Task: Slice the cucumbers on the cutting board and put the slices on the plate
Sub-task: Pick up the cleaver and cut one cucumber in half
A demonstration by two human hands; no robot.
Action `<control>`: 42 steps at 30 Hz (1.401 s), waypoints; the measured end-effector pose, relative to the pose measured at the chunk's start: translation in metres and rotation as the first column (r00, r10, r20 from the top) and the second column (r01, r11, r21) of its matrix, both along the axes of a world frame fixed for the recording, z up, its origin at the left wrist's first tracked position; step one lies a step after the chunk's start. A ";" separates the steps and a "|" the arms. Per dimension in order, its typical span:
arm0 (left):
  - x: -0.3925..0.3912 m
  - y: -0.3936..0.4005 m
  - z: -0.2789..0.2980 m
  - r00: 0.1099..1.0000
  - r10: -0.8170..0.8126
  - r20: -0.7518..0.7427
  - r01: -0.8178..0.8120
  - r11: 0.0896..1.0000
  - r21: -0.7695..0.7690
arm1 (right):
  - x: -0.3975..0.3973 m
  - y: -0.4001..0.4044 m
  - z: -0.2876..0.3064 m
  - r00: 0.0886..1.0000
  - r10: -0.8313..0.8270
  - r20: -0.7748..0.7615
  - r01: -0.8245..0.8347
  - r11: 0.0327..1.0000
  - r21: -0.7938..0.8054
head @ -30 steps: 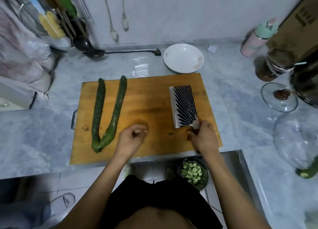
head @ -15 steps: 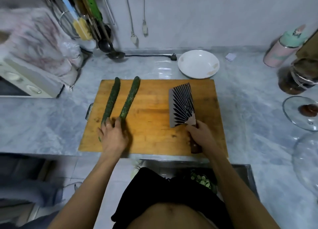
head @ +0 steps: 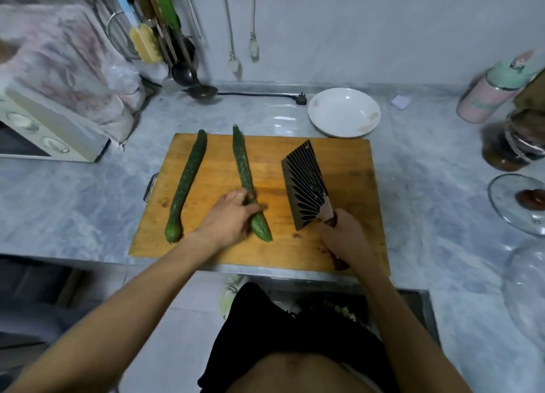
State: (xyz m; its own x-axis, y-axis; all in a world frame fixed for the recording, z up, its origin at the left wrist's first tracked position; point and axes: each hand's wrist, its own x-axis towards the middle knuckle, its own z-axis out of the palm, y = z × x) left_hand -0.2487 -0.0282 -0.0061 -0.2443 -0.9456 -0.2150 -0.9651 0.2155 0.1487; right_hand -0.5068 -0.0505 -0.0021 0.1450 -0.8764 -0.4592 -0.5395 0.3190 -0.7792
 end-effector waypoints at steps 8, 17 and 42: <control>0.003 -0.050 0.011 0.887 -0.378 0.266 0.380 0.924 0.047 | -0.021 0.004 0.003 0.994 0.001 -0.112 -0.012 0.996 -0.093; -0.030 -0.025 0.045 0.953 -0.036 0.302 0.060 0.996 -0.071 | -0.029 -0.002 0.002 0.989 -0.015 -0.147 -0.006 0.990 -0.138; -0.044 0.017 -0.062 0.945 0.227 -0.236 -0.290 0.914 -0.282 | 0.007 -0.030 0.020 0.897 0.341 -0.281 -0.358 0.934 -0.007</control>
State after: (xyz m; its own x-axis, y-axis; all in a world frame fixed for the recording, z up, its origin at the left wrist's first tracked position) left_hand -0.2932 -0.0113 -0.0682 0.0110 -0.9921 0.1247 -0.9520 0.0278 0.3049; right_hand -0.4998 -0.0801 0.0183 0.3240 -0.8179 -0.4754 -0.8007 0.0306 -0.5983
